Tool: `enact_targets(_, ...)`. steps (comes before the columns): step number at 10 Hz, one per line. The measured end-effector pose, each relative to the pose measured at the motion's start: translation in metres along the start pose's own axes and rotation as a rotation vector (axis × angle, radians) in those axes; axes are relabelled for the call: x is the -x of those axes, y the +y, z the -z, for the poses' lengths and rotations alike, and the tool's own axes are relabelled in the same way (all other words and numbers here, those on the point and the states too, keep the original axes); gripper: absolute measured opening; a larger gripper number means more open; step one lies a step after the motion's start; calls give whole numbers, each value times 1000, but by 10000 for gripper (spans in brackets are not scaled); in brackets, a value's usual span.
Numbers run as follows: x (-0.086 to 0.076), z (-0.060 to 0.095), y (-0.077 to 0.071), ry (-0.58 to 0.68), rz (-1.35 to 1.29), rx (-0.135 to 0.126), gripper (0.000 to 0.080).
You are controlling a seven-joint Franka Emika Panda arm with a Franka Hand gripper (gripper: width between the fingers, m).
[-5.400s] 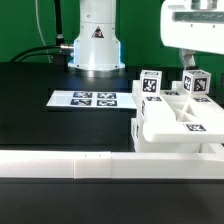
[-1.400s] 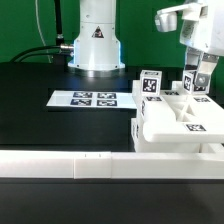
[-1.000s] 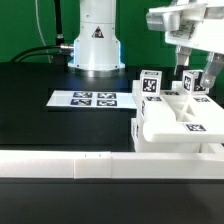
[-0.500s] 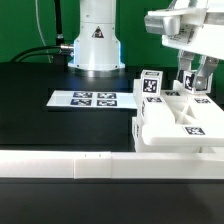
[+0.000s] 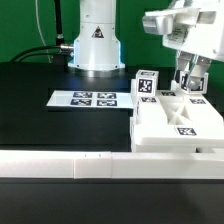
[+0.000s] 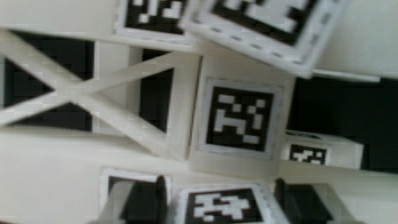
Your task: Assemble chair
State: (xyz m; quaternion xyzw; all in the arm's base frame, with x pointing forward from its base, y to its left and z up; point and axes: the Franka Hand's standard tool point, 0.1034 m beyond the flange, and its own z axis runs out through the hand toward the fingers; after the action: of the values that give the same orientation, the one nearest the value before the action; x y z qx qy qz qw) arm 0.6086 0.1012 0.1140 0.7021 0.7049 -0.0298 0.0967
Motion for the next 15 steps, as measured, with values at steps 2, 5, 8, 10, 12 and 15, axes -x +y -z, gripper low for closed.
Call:
enact_targets(2, -3, 0, -2, 1, -230, -3, 285)
enact_targets(5, -4, 1, -5, -11, -588, -22, 285)
enact_targets(8, -4, 1, -5, -13, -790, -21, 285)
enact_targets(10, -4, 1, -5, -14, -931, -21, 285)
enact_targets(12, -4, 0, -8, -13, -1151, -58, 285)
enact_targets(15, -3, 0, -9, 0, -1431, -138, 285)
